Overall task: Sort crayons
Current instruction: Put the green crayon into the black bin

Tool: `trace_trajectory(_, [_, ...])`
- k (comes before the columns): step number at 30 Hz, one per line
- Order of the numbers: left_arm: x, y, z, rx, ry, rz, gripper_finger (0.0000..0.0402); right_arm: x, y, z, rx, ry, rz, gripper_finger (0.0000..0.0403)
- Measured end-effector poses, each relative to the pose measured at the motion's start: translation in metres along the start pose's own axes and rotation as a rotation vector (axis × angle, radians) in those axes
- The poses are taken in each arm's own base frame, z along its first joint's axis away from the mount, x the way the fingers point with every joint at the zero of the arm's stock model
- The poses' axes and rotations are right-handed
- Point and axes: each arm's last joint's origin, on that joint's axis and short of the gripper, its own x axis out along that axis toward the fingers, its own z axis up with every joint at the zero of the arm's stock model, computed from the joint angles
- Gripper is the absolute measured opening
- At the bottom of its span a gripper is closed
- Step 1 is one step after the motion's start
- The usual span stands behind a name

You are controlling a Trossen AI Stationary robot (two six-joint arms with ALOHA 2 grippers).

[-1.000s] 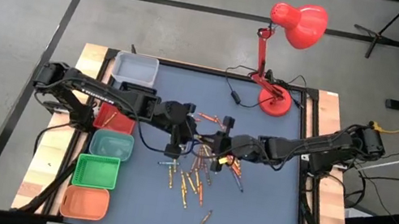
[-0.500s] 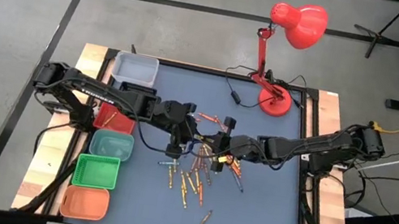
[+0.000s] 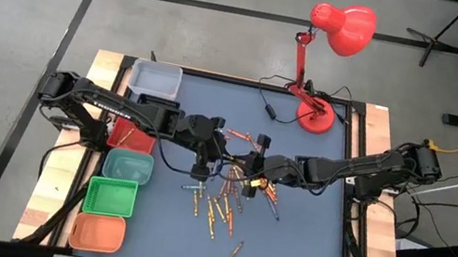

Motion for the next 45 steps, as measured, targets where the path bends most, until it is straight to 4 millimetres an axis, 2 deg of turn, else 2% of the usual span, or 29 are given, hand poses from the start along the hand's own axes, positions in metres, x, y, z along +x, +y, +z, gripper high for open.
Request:
trace_trajectory(7, [0.0,0.001,-0.001,0.0,0.02,0.052,0.0007,0.0,0.0,0.0,-0.004,0.001,-0.003,0.0032])
trace_trajectory(17, [-0.001,0.002,-0.01,-0.032,0.112,0.049,0.0007,0.0,0.0,-0.001,-0.007,0.006,-0.001,0.0136])
trace_trajectory(23, [-0.008,0.004,-0.023,-0.056,0.255,0.095,0.0007,0.0,0.0,-0.006,-0.026,0.06,0.006,0.0162])
trace_trajectory(28, [-0.031,0.012,-0.03,-0.086,0.367,0.235,0.001,-0.001,0.001,-0.011,-0.045,0.109,0.012,0.0162])
trace_trajectory(32, [-0.058,0.018,-0.037,-0.115,0.466,0.376,0.001,-0.001,0.001,-0.013,-0.033,0.13,0.013,0.0162])
trace_trajectory(38, [-0.093,0.027,-0.057,-0.233,0.665,0.531,0.0011,-0.001,0.001,-0.014,-0.033,0.135,0.012,0.0161])
trace_trajectory(45, [-0.111,0.038,-0.077,-0.358,0.889,0.635,0.0011,0.001,-0.005,-0.015,-0.021,0.142,-0.006,0.0161])
